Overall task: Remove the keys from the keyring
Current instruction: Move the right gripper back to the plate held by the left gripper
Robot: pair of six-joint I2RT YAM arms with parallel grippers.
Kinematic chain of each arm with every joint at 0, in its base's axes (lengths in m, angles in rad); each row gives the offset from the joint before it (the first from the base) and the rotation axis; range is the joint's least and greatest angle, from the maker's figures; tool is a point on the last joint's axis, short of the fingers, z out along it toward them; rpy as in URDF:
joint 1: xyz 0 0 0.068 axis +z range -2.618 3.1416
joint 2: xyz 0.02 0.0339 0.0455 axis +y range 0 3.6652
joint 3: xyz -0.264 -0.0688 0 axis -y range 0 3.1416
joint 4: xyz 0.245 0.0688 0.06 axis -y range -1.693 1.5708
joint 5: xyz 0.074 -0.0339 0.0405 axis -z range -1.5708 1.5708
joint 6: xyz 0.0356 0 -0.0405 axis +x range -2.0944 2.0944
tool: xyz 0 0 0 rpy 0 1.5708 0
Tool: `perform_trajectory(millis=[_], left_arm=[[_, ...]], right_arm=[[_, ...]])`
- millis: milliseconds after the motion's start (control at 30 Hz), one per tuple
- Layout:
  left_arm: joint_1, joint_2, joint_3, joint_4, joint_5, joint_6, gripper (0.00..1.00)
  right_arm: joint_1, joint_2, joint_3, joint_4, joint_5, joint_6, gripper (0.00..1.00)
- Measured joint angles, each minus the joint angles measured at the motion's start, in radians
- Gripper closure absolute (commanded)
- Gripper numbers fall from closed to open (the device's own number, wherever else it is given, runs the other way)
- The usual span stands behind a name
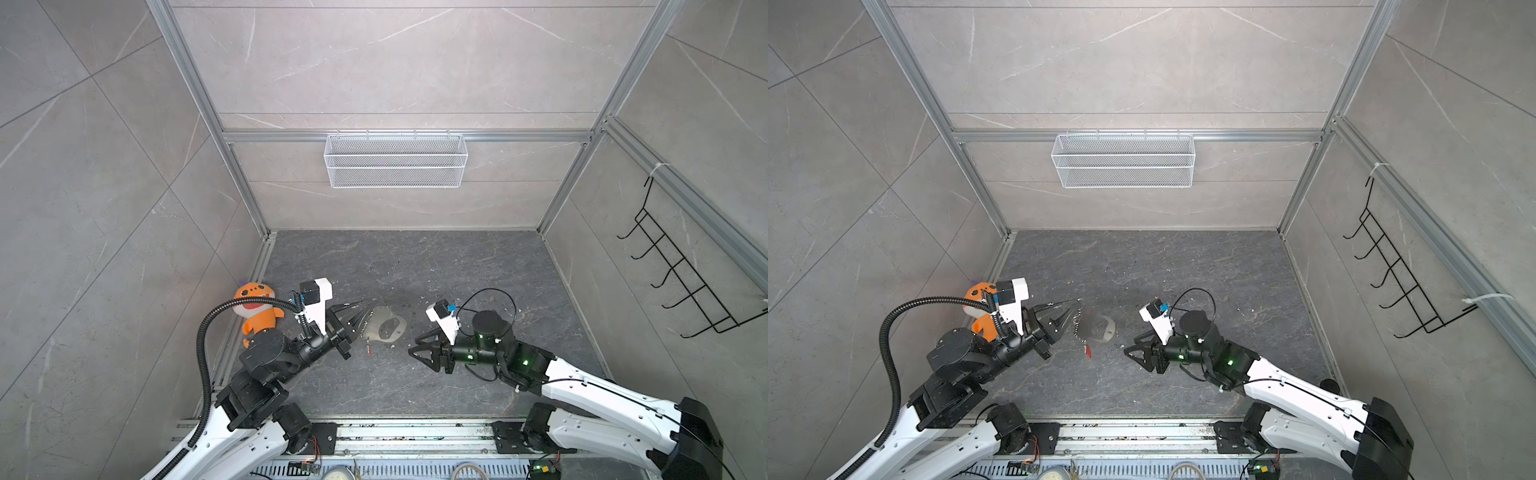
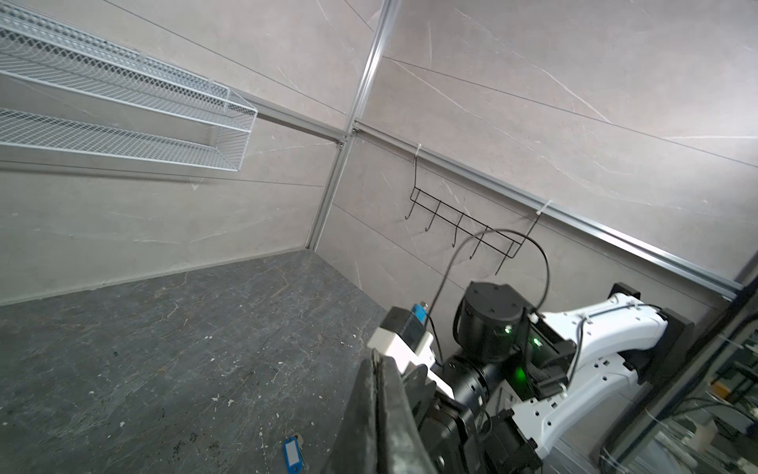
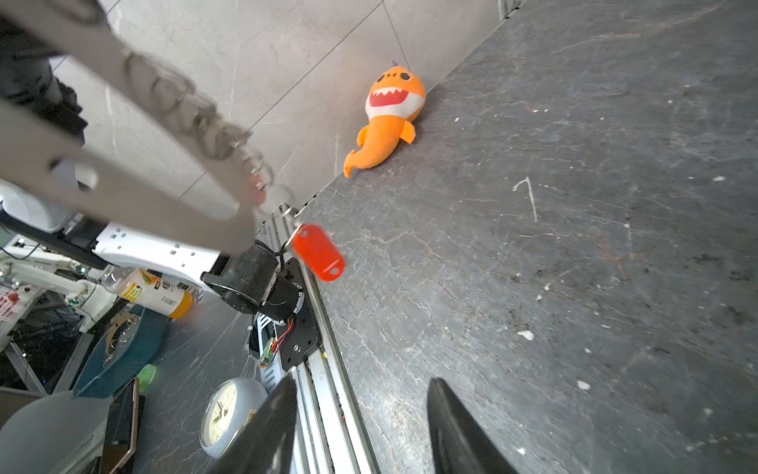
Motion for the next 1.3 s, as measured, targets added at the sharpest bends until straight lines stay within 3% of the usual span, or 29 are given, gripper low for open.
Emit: perform_trajectory(millis=[133,300,700,933,967,1000,1033,1300], left_arm=[[0.000,0.026,0.013,0.004,-0.068,-0.050,1.00],[0.000,0.056,0.016,0.025,-0.055,-0.072,1.00],[0.001,0.057,0.092,-0.019,0.384,0.122,1.00],[0.001,0.120,0.165,-0.051,0.619,0.187,1.00],[0.001,0.128,0.164,-0.053,0.641,0.188,1.00],[0.001,0.134,0.164,-0.053,0.657,0.188,1.00],[0.001,0.138,0.164,-0.052,0.669,0.187,1.00],[0.002,0.148,0.164,-0.022,0.730,0.185,1.00]], right_arm=[[0.050,0.003,-0.034,0.084,0.086,-0.006,0.46],[0.064,0.030,-0.039,0.151,0.151,-0.014,0.47],[0.064,0.034,-0.006,0.079,0.156,-0.089,0.47],[0.064,0.006,0.034,-0.003,0.029,-0.148,0.45],[0.064,0.006,0.041,-0.008,0.003,-0.152,0.45],[0.064,0.006,0.047,-0.013,-0.019,-0.155,0.36],[0.064,0.008,0.052,-0.016,-0.043,-0.160,0.34],[0.099,0.014,0.056,-0.011,-0.137,-0.164,0.33]])
